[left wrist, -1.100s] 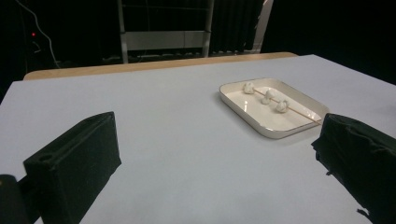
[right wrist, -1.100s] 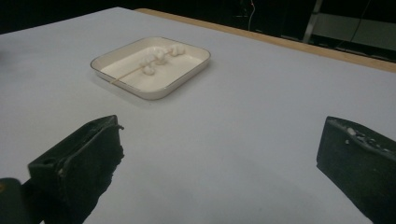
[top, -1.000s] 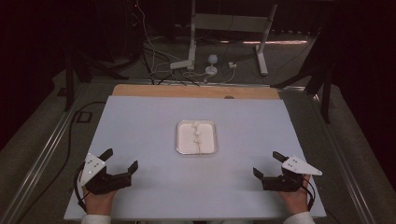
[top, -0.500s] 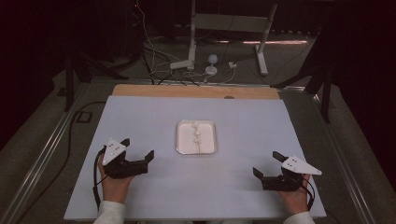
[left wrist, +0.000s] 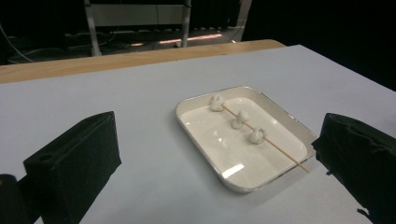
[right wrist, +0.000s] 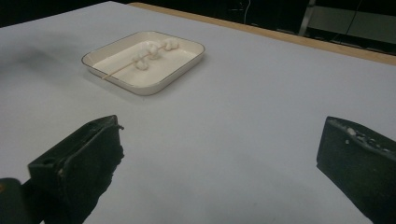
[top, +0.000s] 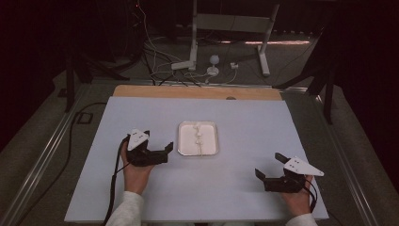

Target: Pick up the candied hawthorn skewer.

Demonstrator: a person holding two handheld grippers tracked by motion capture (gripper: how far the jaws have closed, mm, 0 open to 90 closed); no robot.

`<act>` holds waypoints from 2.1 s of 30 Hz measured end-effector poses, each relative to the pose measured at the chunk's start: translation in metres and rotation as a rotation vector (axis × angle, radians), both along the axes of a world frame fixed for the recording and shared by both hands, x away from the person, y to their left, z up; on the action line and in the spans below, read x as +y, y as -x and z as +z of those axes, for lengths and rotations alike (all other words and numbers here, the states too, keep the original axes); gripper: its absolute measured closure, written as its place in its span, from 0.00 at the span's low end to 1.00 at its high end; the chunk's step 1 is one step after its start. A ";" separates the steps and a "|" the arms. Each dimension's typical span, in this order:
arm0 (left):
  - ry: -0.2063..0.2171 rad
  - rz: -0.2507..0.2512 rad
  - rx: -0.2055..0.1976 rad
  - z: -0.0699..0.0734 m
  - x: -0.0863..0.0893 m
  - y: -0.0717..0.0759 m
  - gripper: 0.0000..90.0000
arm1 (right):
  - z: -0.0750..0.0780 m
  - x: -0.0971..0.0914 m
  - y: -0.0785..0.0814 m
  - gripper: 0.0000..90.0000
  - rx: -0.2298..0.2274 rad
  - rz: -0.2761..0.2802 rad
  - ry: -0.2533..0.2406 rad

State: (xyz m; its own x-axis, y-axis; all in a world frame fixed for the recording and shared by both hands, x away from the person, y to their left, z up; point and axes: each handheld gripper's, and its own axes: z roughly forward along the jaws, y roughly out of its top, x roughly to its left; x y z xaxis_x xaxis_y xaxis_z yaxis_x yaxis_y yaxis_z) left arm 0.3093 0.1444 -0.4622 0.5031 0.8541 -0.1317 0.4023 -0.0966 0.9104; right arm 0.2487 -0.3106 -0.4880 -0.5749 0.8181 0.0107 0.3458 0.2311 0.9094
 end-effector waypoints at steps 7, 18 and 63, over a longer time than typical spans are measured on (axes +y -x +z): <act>-0.007 -0.009 0.026 -0.008 -0.021 -0.017 0.00 | -0.001 0.000 -0.001 0.00 0.007 -0.003 0.007; -0.040 -0.027 0.082 -0.026 -0.059 -0.038 0.00 | -0.001 0.000 -0.001 0.00 0.008 -0.001 0.005; -0.223 -0.050 0.408 -0.046 -0.089 -0.053 1.00 | -0.002 0.000 -0.001 0.00 0.019 0.006 -0.001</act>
State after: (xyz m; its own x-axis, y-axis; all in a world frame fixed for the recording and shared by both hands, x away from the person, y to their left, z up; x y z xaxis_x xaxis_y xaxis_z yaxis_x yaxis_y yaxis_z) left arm 0.3620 0.0550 -0.5086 0.4898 0.8599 -0.1439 0.7133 -0.3003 0.6333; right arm 0.2500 -0.3110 -0.4898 -0.5794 0.8148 0.0219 0.3613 0.2327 0.9030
